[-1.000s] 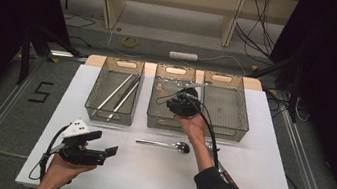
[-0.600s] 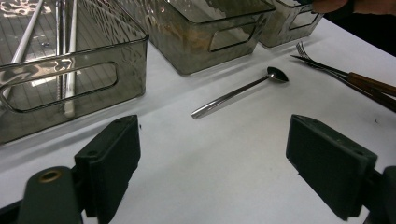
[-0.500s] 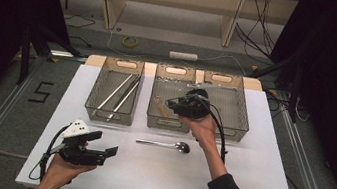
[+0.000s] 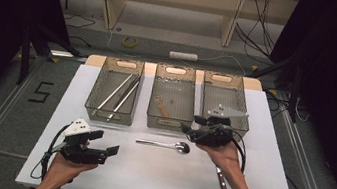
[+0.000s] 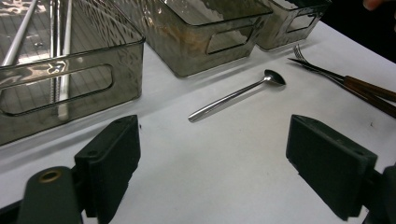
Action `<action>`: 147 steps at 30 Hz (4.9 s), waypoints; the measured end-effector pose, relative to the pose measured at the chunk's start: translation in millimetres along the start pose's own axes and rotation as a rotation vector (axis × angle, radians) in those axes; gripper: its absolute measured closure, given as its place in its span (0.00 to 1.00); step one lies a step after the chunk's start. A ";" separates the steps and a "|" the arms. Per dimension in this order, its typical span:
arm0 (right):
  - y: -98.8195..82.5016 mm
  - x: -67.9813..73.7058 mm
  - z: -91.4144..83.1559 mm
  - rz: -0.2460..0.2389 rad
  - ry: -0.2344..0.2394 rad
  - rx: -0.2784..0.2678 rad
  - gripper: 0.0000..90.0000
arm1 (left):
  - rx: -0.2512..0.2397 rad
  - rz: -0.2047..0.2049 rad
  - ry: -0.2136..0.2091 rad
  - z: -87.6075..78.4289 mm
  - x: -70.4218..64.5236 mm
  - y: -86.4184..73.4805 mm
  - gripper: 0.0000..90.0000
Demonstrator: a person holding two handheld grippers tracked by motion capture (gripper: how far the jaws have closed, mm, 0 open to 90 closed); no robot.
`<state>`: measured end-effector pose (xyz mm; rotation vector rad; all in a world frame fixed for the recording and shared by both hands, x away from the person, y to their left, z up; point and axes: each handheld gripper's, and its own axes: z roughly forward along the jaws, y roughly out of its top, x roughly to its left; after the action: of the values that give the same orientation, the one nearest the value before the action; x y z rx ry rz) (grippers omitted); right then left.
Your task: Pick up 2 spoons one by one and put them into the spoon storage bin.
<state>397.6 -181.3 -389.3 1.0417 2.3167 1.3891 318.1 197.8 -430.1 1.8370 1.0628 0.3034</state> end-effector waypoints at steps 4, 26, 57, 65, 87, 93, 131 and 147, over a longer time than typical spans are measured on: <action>-21.8 0.5 -14.6 0.005 0.006 -0.002 0.42 | 0.013 0.014 -0.011 5.6 -0.3 4.2 0.19; -71.4 4.5 -49.3 0.021 -0.026 0.002 0.37 | 0.143 0.148 -0.046 60.5 -5.5 42.3 0.19; -83.9 8.5 -59.3 0.035 -0.009 0.008 0.37 | 0.403 0.340 -0.103 122.4 -18.0 69.9 0.29; -83.1 8.6 -58.9 0.032 -0.006 0.004 0.37 | 0.458 0.355 -0.115 131.7 -20.8 73.1 0.35; -83.5 7.4 -58.0 0.035 0.000 0.001 0.36 | 0.578 0.455 -0.148 163.9 -26.9 62.9 0.59; -83.8 6.6 -58.0 0.034 -0.001 0.007 0.36 | 0.590 0.473 -0.152 169.0 -26.5 59.3 0.67; -83.9 5.7 -58.1 0.034 -0.002 0.003 0.36 | 0.615 0.563 -0.166 170.2 -36.7 52.5 0.99; -85.3 2.6 -59.7 0.050 -0.011 -0.003 0.36 | 0.535 0.507 -0.181 152.2 -36.4 67.7 0.99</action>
<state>325.4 -244.4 -430.1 1.1101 2.2952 1.4015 424.8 65.5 -443.5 2.5589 0.5662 0.1457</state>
